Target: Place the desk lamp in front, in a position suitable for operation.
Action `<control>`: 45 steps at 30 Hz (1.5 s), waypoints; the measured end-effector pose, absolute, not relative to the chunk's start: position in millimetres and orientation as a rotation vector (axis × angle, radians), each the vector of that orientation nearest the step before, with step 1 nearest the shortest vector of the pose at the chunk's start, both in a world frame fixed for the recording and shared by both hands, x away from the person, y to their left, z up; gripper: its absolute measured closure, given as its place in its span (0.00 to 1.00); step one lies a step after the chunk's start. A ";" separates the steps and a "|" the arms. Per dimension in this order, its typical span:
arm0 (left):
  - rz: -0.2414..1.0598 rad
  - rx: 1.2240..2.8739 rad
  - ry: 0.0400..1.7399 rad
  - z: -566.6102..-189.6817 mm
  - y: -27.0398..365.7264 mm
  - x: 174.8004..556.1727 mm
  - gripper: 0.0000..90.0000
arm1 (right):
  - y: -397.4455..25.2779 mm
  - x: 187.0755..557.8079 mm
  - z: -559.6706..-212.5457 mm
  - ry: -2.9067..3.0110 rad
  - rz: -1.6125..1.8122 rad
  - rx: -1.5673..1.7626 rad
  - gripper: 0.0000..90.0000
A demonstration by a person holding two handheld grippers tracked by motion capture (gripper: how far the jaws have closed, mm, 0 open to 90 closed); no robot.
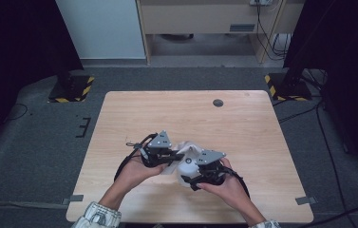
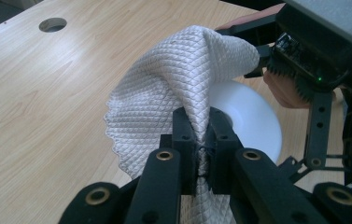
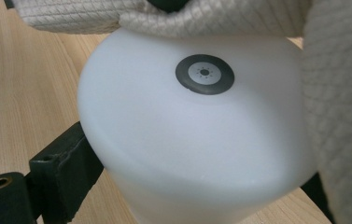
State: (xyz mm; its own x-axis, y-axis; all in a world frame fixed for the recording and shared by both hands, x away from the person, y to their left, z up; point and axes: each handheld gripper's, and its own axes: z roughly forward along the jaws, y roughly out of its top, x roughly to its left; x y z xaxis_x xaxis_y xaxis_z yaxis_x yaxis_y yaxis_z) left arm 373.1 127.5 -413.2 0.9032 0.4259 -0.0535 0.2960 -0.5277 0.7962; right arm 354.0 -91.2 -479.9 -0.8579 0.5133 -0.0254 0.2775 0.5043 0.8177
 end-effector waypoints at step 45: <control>0.120 2.203 0.402 -412.1 99.5 359.0 0.93 | -90.1 353.8 -482.1 2.475 1.277 0.654 0.10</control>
State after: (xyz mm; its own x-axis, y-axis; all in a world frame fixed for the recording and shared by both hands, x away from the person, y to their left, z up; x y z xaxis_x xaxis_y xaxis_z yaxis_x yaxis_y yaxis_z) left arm 359.0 99.5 -412.1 0.9433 0.3274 -0.0553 0.2440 -0.5703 0.7843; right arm 353.8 -90.1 -482.1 -0.8584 0.5115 -0.0392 0.2645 0.5067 0.8206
